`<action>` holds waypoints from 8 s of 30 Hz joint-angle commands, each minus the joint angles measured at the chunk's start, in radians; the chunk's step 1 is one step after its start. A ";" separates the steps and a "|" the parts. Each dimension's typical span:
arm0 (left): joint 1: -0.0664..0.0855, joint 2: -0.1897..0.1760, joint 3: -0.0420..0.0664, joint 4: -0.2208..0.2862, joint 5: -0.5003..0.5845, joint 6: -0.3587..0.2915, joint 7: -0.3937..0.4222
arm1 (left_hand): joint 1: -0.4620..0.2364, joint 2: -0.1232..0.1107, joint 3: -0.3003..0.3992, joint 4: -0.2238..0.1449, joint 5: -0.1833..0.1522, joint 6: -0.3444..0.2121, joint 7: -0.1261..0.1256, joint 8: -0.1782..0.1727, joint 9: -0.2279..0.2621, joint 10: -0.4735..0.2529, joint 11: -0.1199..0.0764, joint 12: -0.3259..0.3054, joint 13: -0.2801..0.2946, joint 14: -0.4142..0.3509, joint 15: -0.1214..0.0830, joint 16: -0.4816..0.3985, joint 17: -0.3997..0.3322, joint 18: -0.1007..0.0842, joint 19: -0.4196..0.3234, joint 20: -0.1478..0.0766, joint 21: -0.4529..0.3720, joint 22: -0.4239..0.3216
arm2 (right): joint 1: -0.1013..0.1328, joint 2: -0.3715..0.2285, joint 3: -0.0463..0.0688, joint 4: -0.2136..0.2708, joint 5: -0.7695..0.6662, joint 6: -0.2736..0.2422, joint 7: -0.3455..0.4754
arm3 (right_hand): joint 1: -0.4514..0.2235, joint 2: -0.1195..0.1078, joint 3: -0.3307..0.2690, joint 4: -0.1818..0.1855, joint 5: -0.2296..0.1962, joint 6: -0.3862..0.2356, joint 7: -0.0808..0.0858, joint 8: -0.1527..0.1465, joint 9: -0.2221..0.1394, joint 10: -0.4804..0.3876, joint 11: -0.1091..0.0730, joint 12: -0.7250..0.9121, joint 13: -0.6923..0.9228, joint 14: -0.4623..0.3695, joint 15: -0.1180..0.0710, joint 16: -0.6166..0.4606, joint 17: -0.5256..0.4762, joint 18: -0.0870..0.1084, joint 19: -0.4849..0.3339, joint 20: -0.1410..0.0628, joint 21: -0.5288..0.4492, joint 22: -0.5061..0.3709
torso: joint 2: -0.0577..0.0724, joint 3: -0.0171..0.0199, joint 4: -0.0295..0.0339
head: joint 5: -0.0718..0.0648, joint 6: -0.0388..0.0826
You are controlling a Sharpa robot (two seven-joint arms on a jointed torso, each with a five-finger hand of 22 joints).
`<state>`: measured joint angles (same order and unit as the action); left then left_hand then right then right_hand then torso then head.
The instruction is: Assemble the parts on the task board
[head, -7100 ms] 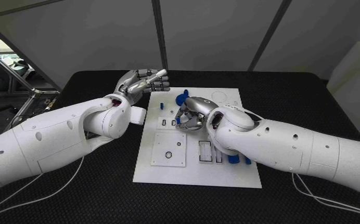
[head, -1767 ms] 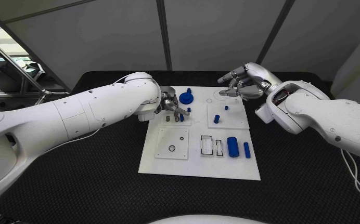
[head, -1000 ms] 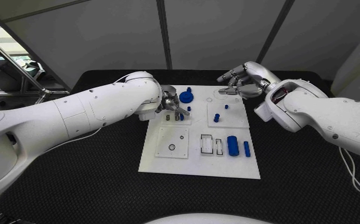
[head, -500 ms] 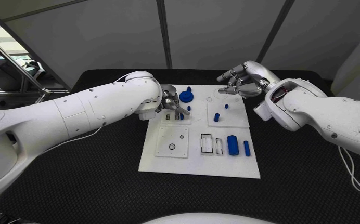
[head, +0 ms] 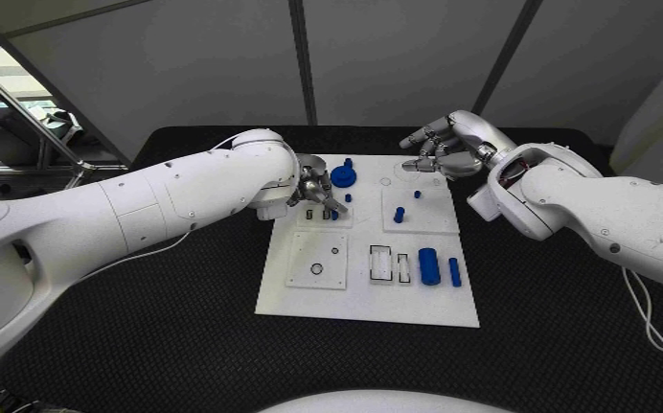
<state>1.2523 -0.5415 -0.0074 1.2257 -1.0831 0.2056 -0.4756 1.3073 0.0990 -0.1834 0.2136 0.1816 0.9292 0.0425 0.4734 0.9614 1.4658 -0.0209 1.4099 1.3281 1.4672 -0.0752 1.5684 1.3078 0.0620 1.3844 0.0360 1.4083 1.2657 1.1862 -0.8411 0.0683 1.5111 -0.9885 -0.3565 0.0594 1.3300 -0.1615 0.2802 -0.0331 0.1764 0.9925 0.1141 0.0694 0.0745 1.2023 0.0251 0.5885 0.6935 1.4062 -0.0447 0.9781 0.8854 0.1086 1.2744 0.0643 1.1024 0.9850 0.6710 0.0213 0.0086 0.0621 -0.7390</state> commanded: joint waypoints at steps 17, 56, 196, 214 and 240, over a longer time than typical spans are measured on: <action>0.001 -0.005 0.000 0.003 0.034 0.022 0.008 | 0.073 0.044 0.016 -0.027 0.165 0.006 -0.009 -0.040 0.007 0.022 -0.010 -0.008 0.167 0.104 -0.008 0.002 0.263 0.005 -0.003 -0.005 0.001 0.005 | 0.002 0.002 0.001 -0.002 -0.005 -0.003 0.007 | -0.013 -0.002 0.006 0.000 0.008 0.005 -0.001 -0.004 -0.002 0.006 0.001 -0.003 -0.002 0.006 -0.001 -0.005 -0.003 0.017 0.002 0.001 -0.005 -0.002 | 0.000 -0.0004 0.0006 | -0.002 0.000; -0.004 -0.110 0.002 0.144 0.074 -0.196 0.027 | -0.040 -0.150 0.652 -0.143 0.444 0.063 0.002 -0.125 0.070 0.026 -0.005 -0.036 0.162 0.104 -0.006 0.002 0.263 -0.001 0.018 -0.003 0.012 0.055 | 0.002 -0.012 0.001 -0.012 -0.002 -0.013 0.017 | -0.045 -0.002 0.003 0.008 0.001 0.006 -0.001 -0.004 -0.002 0.009 0.002 0.002 -0.007 0.011 0.000 -0.013 0.002 0.017 0.007 0.002 -0.013 -0.007 | -0.002 0.0028 0.0036 | 0.013 -0.005; -0.080 -0.083 0.018 0.141 -0.165 -0.237 -0.058 | -0.283 -0.221 0.456 0.079 -0.096 0.141 -0.029 -0.121 0.199 0.051 -0.027 -0.004 0.179 0.104 -0.029 0.002 0.263 -0.014 0.059 -0.025 0.040 0.126 | 0.002 -0.003 0.001 -0.037 0.012 -0.007 0.029 | -0.061 0.003 0.005 0.013 0.012 0.006 -0.001 -0.004 -0.002 0.006 0.002 0.006 -0.011 0.012 0.000 -0.028 -0.003 0.019 0.007 0.001 -0.027 -0.019 | -0.003 0.0093 0.0122 | 0.003 -0.018; -0.080 -0.096 0.099 0.170 -0.119 -0.236 -0.058 | -0.292 -0.222 0.431 0.079 -0.112 0.141 -0.029 -0.125 0.203 0.049 -0.027 -0.008 0.178 0.104 -0.029 0.002 0.263 -0.012 0.055 -0.025 0.034 0.120 | 0.001 0.003 0.001 -0.050 0.013 -0.007 0.032 | -0.061 0.003 0.005 0.013 0.012 0.006 -0.001 -0.004 -0.002 0.006 0.002 0.006 -0.011 0.012 0.000 -0.028 -0.003 0.019 0.007 0.001 -0.027 -0.019 | -0.004 0.0104 0.0121 | 0.003 -0.017; 0.001 0.016 0.121 -0.189 -0.111 0.004 -0.030 | -0.196 -0.206 0.407 0.076 -0.094 0.084 0.015 -0.277 0.045 -0.009 0.010 -0.133 0.132 0.098 0.005 -0.016 0.247 0.011 -0.011 0.006 -0.049 0.029 | 0.001 0.016 0.001 -0.068 0.013 -0.003 0.029 | -0.061 0.003 0.005 0.013 0.012 0.006 -0.001 -0.004 -0.002 0.006 0.002 0.006 -0.011 0.012 0.000 -0.028 -0.003 0.019 0.007 0.001 -0.027 -0.019 | -0.002 0.0095 0.0114 | 0.003 -0.010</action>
<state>1.2511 -0.5284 0.1136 1.0443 -1.1995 0.1547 -0.5229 1.1058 -0.1104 0.2303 0.2909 0.0924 1.0058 0.0556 0.2031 1.0072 1.4563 -0.0189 1.2702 1.3078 1.4671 -0.0751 1.5531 1.3077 0.0621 1.3769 0.0431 1.3657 1.2934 1.1856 -0.8260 0.0681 1.4430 -0.9786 -0.3607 0.0789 1.2788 -0.1576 0.2860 -0.0273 0.1833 0.9925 0.1142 0.0694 0.0735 1.2059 0.0286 0.5885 0.6838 1.4133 -0.0447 0.9528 0.8841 0.1086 1.2744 0.0643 1.0793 0.9675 0.6690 0.0309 0.0200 0.0648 -0.7475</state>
